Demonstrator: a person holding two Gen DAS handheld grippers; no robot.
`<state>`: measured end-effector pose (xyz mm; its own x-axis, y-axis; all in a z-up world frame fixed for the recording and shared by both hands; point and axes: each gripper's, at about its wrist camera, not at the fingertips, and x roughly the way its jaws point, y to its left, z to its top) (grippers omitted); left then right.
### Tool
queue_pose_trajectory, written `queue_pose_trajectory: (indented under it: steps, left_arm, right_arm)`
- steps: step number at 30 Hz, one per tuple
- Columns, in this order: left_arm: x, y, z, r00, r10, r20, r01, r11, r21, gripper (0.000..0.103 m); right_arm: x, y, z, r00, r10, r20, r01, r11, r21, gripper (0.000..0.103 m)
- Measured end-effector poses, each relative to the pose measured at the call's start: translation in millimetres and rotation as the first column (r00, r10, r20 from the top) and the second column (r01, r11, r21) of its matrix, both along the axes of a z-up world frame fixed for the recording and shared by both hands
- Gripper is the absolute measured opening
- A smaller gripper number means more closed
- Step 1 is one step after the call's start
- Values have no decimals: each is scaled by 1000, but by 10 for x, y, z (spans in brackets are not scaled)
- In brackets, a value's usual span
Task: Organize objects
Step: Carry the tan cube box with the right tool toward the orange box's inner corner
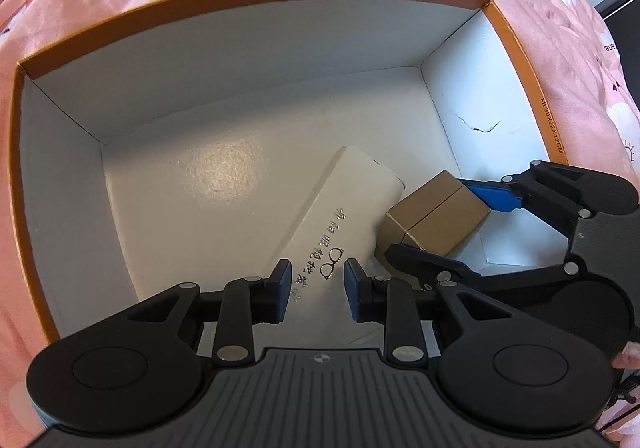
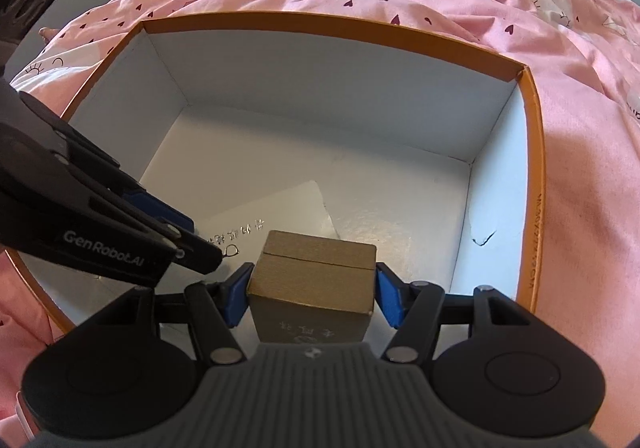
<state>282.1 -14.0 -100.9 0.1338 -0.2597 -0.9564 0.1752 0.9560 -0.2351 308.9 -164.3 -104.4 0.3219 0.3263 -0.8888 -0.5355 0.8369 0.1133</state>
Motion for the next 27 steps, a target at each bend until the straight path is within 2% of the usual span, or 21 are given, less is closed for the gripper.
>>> queue_pose_trajectory:
  steps: [4,10,14,18,23,27]
  left_arm:
    - [-27,87,129,998,-44,53,43,999,25,32]
    - [-101,192,224,991,-113,78,110,993,43,41]
    - [-157,170,215,983,-165,85,161,986,48,48]
    - [-155,53,153,975,-198,98,197,980,16,63]
    - [-42,-219,17,963,-247,108,245,969,29,64]
    - [59,-415,-116,956,-272,114,267,962,52,65]
  right_arm:
    - [102,28,-70,997,-14,-74,20,997,74,63]
    - [145,103,6,996,-28,-83,36,995,95,63]
    - [215,41,175,994,-100,-39,103,991,86,63]
    - [310,-18,349,988,-153,12,151,985,79,62]
    - [418,49,410,984,-152,94,152,988,7,61]
    - [525,77,333,981,-171,88,174,984,-30,61]
